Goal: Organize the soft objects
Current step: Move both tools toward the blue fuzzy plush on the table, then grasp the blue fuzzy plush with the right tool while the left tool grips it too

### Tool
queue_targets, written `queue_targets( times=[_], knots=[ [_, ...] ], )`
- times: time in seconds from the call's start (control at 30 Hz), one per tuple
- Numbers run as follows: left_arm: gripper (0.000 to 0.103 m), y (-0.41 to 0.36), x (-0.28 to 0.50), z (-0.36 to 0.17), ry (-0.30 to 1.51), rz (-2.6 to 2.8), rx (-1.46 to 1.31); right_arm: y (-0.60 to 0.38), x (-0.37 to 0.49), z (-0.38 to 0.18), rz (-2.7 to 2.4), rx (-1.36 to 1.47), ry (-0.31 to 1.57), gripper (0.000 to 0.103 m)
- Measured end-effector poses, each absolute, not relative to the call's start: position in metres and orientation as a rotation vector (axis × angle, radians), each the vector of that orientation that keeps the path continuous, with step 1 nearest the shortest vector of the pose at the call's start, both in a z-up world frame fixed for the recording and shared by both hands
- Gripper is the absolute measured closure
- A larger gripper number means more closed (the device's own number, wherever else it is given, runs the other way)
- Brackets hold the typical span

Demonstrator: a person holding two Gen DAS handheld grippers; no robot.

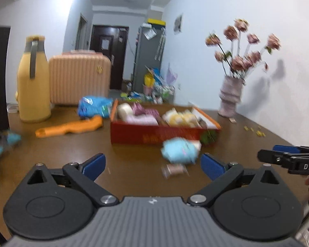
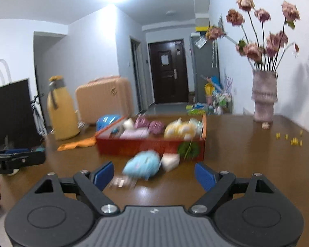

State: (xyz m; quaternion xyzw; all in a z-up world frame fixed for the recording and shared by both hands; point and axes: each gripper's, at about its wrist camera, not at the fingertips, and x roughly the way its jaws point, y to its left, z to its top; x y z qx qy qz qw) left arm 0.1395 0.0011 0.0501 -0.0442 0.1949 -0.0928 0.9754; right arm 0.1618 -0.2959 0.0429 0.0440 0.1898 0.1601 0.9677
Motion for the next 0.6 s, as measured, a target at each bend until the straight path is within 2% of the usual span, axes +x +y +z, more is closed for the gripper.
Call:
queue_targets(
  times=[0.1,0.17,0.33,0.47,0.6],
  knots=[
    [0.002,-0.004,0.134,0.035,0.428,-0.211,-0.094,-0.295,0.143,0.026,0.358,0.117,0.431,0.020],
    [0.002,-0.010,0.140,0.028,0.446,-0.203,-0.071,-0.295,0.140,0.019,0.375,0.145,0.452,0.027],
    [0.004,-0.014,0.170,0.022,0.483,-0.224,-0.098,-0.293,0.158,0.014,0.356,0.179,0.465,0.028],
    [0.008,-0.014,0.209,0.023,0.511,-0.253,-0.158,-0.293,0.194,0.012,0.348,0.200,0.497,0.039],
    [0.027,-0.021,0.270,0.016,0.553,-0.287,-0.151,-0.287,0.242,0.005,0.368,0.248,0.547,0.045]
  ],
)
